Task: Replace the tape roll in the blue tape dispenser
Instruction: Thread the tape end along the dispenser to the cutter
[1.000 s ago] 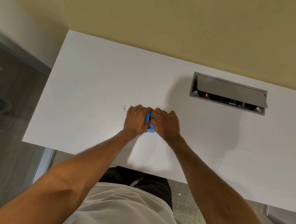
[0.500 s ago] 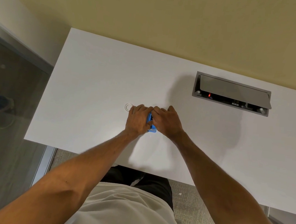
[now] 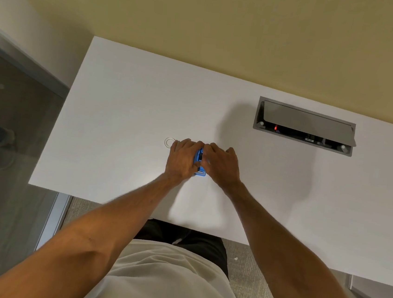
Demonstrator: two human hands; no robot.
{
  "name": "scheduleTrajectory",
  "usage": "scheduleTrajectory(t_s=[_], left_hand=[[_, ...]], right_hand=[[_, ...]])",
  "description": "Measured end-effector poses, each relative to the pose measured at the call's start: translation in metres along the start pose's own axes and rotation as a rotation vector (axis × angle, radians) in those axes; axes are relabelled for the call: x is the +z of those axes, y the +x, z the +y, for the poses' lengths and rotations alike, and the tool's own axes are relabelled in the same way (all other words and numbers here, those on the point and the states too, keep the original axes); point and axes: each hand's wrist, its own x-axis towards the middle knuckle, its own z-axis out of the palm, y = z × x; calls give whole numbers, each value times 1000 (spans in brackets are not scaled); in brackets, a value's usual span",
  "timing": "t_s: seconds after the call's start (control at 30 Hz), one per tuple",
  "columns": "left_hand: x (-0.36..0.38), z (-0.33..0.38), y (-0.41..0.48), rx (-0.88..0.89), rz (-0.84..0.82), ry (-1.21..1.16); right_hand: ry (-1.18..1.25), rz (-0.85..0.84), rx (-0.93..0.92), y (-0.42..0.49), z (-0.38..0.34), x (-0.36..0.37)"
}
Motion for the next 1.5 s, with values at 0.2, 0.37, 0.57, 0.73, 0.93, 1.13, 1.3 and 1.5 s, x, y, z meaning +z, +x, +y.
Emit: scheduleTrajectory(t_s=[0.2,0.37,0.57,0.73,0.93,1.13,1.3,1.5], left_hand=[[-7,1,-5,10,-14,-19],[-11,1,-9,17,-7,-31],[-12,-1,-7,58,26,-117],[-19,5,-8,66,63,-204],[-22,4,-4,83,35,-210],[-24,5,-6,82,28,-223],[-29,10,-9,63,3,-288],[-27,6,-11,51,-18,-329]], right_hand=[[281,-7,444,-11,-12,-6],[1102,-161,1124,-16,-26,1],[1505,-222,1314,-18,-37,9],[1625,-189,1418,-9,-41,14],[1773,-128,1519,-1,-46,10],[1791,-139,1547,1,-44,7],[1813,-165,1605,3,-45,3],[1870,-169,1614,2,-49,3]])
